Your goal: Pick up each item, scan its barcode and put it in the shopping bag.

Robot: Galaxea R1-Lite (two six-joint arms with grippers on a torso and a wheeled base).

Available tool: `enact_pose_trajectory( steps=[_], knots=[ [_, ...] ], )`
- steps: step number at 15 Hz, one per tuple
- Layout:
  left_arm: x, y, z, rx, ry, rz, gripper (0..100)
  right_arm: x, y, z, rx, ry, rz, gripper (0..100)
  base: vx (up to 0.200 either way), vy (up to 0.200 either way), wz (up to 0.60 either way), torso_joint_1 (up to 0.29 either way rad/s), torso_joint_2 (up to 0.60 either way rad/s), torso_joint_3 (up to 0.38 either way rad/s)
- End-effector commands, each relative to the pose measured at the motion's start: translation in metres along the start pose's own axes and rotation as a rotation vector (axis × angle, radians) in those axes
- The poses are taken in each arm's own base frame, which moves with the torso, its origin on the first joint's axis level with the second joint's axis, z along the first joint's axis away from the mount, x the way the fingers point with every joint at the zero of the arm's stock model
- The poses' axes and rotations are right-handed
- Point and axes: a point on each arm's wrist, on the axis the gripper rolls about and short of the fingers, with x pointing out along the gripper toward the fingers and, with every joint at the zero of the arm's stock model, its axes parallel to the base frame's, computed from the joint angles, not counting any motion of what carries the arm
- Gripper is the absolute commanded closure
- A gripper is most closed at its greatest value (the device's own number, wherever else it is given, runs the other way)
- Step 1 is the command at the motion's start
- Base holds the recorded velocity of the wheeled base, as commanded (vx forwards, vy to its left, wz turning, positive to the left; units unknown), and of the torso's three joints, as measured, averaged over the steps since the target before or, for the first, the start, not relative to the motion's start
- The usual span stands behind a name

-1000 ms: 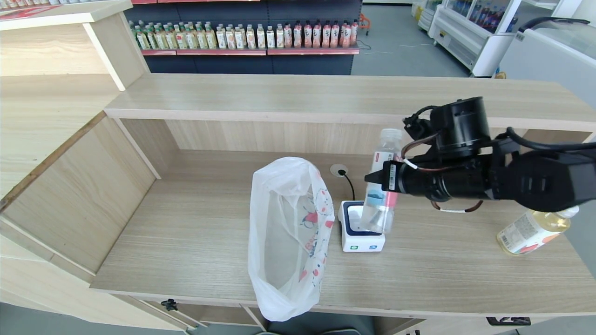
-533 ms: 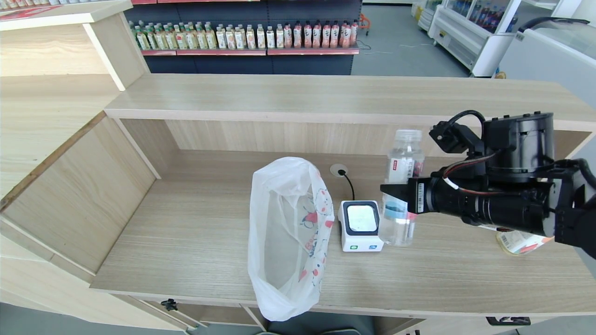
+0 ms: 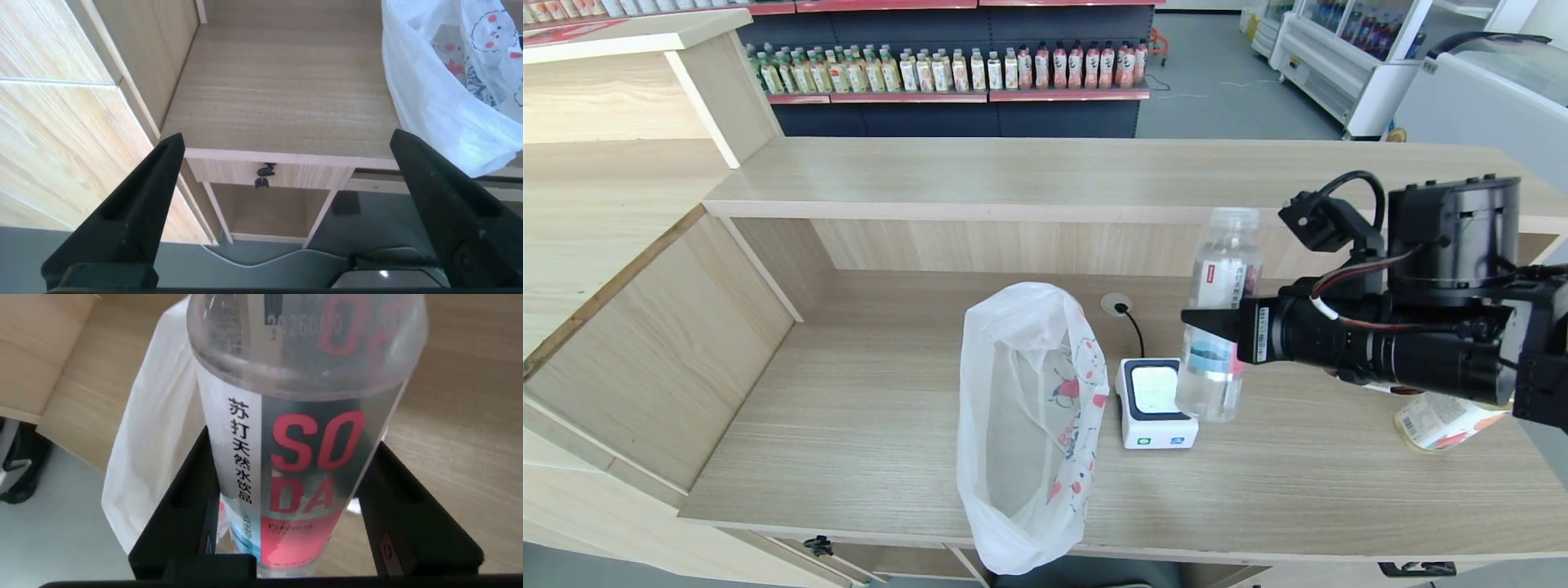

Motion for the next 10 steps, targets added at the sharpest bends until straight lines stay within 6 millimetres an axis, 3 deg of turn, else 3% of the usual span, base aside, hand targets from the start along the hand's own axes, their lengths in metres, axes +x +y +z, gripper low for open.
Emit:
enact_pose_trajectory(
  steps=[1,5,10],
  knots=[
    [0.0,0.0,0.0,0.001,0.0,0.0,0,0.004,0.0,0.0,-0.001,0.005,0.004,100,0.0,0.2,0.0,0.002,0.0,0.012],
    [0.0,0.0,0.0,0.001,0.0,0.0,0,0.017,0.003,-0.004,0.003,0.005,0.045,100,0.0,0.0,0.0,0.0,0.0,0.0],
    [0.0,0.0,0.0,0.003,0.0,0.0,0,0.069,0.0,-0.024,-0.01,-0.021,0.16,100,0.0,0.0,0.0,0.0,0.0,0.0]
  ],
)
